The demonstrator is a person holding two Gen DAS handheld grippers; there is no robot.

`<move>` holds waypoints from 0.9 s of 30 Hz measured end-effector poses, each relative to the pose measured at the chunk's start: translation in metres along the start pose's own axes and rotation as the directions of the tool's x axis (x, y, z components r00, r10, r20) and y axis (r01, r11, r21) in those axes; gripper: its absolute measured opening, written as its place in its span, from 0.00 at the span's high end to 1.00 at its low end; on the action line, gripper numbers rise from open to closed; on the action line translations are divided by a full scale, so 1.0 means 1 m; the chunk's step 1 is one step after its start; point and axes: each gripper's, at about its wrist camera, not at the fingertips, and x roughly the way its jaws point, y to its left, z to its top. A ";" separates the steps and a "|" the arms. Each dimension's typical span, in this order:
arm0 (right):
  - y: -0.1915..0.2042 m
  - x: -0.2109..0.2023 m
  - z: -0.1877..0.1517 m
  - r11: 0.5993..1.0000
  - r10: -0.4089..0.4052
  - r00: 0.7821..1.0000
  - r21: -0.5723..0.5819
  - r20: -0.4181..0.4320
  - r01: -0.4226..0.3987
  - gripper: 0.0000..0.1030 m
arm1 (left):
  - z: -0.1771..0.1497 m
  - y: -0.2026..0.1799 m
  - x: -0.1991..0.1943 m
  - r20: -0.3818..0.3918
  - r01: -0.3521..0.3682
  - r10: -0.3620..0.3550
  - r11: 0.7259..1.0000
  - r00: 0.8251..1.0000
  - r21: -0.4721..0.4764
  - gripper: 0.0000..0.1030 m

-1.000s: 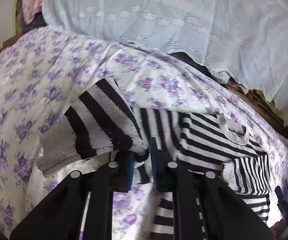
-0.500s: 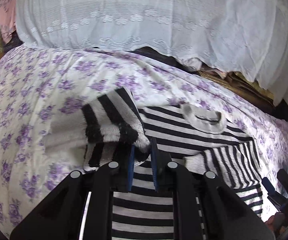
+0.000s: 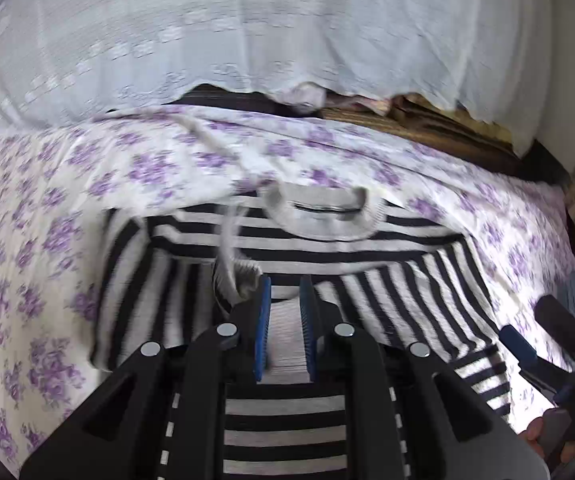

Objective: Fold small clothes

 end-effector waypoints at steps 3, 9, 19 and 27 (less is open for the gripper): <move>-0.003 0.004 -0.001 1.000 0.018 1.000 0.021 -0.019 -0.018 0.03 | -0.005 -0.008 -0.002 0.005 -0.003 0.002 1.000 1.000 0.027 0.85; 0.014 0.022 -0.015 0.995 0.008 0.997 -0.097 -0.081 -0.016 0.04 | -0.016 0.040 -0.023 0.050 -0.060 0.062 0.997 0.997 -0.047 0.35; 0.029 0.068 -0.046 0.990 0.133 0.957 -0.010 -0.257 -0.140 0.17 | -0.057 0.156 -0.008 -0.013 -0.244 0.246 0.955 0.969 -0.170 0.26; 0.044 0.149 -0.054 1.000 0.020 0.932 0.027 -0.362 -0.011 0.16 | -0.067 0.161 0.013 -0.017 -0.333 0.333 0.938 0.943 -0.099 0.12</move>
